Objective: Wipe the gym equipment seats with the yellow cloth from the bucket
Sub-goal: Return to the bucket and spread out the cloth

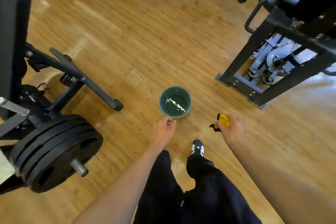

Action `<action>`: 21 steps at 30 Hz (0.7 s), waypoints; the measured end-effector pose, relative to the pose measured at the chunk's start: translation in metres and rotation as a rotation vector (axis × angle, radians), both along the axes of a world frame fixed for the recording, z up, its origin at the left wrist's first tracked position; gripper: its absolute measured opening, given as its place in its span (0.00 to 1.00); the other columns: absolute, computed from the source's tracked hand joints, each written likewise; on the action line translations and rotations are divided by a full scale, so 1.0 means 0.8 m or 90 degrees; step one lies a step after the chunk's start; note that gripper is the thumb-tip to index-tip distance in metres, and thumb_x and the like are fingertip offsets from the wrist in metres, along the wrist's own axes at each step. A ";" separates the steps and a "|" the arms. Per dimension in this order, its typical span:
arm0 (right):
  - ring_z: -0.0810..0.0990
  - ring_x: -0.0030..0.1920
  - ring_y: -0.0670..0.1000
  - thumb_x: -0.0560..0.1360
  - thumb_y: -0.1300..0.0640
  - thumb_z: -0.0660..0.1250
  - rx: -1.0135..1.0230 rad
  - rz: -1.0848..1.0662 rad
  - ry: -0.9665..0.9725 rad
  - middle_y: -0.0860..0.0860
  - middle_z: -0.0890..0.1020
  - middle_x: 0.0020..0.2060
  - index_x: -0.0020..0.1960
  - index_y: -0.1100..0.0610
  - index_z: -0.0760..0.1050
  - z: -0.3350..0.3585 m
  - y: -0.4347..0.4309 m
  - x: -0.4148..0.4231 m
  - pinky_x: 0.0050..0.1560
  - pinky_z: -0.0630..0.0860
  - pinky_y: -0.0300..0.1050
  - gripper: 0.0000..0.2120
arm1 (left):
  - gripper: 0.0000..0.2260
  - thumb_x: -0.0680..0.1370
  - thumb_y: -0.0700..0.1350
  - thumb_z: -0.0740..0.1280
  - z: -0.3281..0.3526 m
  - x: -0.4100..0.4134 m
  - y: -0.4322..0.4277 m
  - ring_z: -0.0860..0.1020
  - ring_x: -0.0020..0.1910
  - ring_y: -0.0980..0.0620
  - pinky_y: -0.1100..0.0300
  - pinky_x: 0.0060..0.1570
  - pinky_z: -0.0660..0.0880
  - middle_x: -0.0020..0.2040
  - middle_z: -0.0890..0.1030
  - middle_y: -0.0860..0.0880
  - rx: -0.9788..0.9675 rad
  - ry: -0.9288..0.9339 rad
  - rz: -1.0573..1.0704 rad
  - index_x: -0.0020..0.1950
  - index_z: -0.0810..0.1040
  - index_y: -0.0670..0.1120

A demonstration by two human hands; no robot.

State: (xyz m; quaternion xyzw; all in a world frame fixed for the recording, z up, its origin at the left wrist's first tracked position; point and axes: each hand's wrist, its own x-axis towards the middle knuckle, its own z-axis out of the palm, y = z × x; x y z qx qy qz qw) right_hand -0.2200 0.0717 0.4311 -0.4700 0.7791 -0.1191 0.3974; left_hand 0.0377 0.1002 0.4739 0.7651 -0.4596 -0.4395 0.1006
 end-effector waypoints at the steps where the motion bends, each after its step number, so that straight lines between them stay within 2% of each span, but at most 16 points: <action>1: 0.75 0.53 0.54 0.75 0.45 0.72 -0.003 0.000 -0.004 0.55 0.78 0.57 0.65 0.56 0.75 -0.007 -0.014 0.014 0.52 0.73 0.48 0.24 | 0.10 0.84 0.50 0.64 -0.006 0.000 -0.019 0.81 0.52 0.54 0.58 0.53 0.77 0.52 0.82 0.51 -0.004 0.020 -0.006 0.58 0.80 0.46; 4: 0.75 0.54 0.52 0.75 0.45 0.72 0.000 -0.013 -0.044 0.54 0.77 0.59 0.65 0.56 0.76 -0.034 -0.044 0.057 0.52 0.70 0.44 0.23 | 0.09 0.85 0.47 0.64 -0.033 -0.001 -0.067 0.80 0.53 0.55 0.58 0.56 0.77 0.55 0.82 0.51 -0.016 0.083 -0.024 0.61 0.79 0.46; 7: 0.75 0.54 0.50 0.75 0.44 0.73 -0.029 -0.052 -0.093 0.52 0.78 0.57 0.64 0.54 0.77 -0.065 -0.064 0.099 0.52 0.69 0.43 0.22 | 0.11 0.85 0.45 0.63 -0.073 0.004 -0.114 0.80 0.55 0.54 0.59 0.58 0.76 0.57 0.83 0.49 -0.020 0.120 -0.062 0.65 0.79 0.44; 9: 0.75 0.53 0.48 0.75 0.43 0.72 -0.044 -0.068 -0.121 0.50 0.77 0.54 0.60 0.53 0.78 -0.094 -0.076 0.122 0.54 0.72 0.45 0.19 | 0.10 0.85 0.46 0.63 -0.116 0.012 -0.145 0.82 0.56 0.52 0.53 0.61 0.78 0.55 0.85 0.49 0.003 0.142 -0.109 0.61 0.81 0.46; 12: 0.76 0.57 0.49 0.76 0.43 0.64 -0.034 -0.099 -0.218 0.49 0.78 0.55 0.60 0.48 0.77 -0.136 -0.090 0.156 0.58 0.72 0.46 0.16 | 0.11 0.81 0.59 0.64 -0.187 0.024 -0.174 0.84 0.52 0.49 0.44 0.59 0.79 0.47 0.86 0.51 0.050 0.198 -0.147 0.47 0.83 0.56; 13: 0.75 0.59 0.48 0.76 0.45 0.60 -0.022 -0.126 -0.262 0.47 0.78 0.56 0.59 0.45 0.77 -0.149 -0.094 0.166 0.61 0.71 0.46 0.15 | 0.11 0.80 0.60 0.65 -0.206 0.026 -0.179 0.84 0.49 0.51 0.44 0.58 0.80 0.45 0.86 0.54 0.053 0.212 -0.152 0.45 0.83 0.57; 15: 0.73 0.60 0.45 0.77 0.51 0.55 -0.001 -0.158 -0.320 0.43 0.78 0.56 0.56 0.36 0.75 -0.181 -0.102 0.178 0.63 0.68 0.45 0.15 | 0.07 0.80 0.55 0.68 -0.245 0.030 -0.186 0.81 0.43 0.57 0.48 0.52 0.80 0.40 0.84 0.57 0.027 0.241 -0.144 0.44 0.82 0.56; 16: 0.74 0.60 0.44 0.78 0.54 0.55 -0.003 -0.150 -0.330 0.42 0.78 0.56 0.56 0.36 0.75 -0.199 -0.106 0.182 0.64 0.68 0.45 0.17 | 0.05 0.80 0.51 0.70 -0.265 0.033 -0.191 0.80 0.41 0.58 0.50 0.48 0.79 0.39 0.83 0.58 0.003 0.253 -0.133 0.44 0.81 0.55; 19: 0.76 0.62 0.44 0.79 0.56 0.58 -0.013 -0.105 -0.362 0.43 0.80 0.60 0.65 0.44 0.77 -0.262 -0.127 0.185 0.67 0.72 0.48 0.18 | 0.07 0.79 0.46 0.72 -0.321 0.050 -0.210 0.77 0.37 0.58 0.57 0.42 0.74 0.36 0.80 0.57 -0.056 0.264 -0.108 0.43 0.76 0.52; 21: 0.78 0.60 0.44 0.77 0.50 0.65 -0.018 -0.037 -0.382 0.42 0.81 0.58 0.65 0.46 0.76 -0.304 -0.151 0.183 0.65 0.75 0.51 0.17 | 0.08 0.79 0.43 0.72 -0.355 0.064 -0.225 0.76 0.38 0.58 0.59 0.41 0.74 0.38 0.79 0.53 -0.085 0.290 -0.095 0.44 0.74 0.50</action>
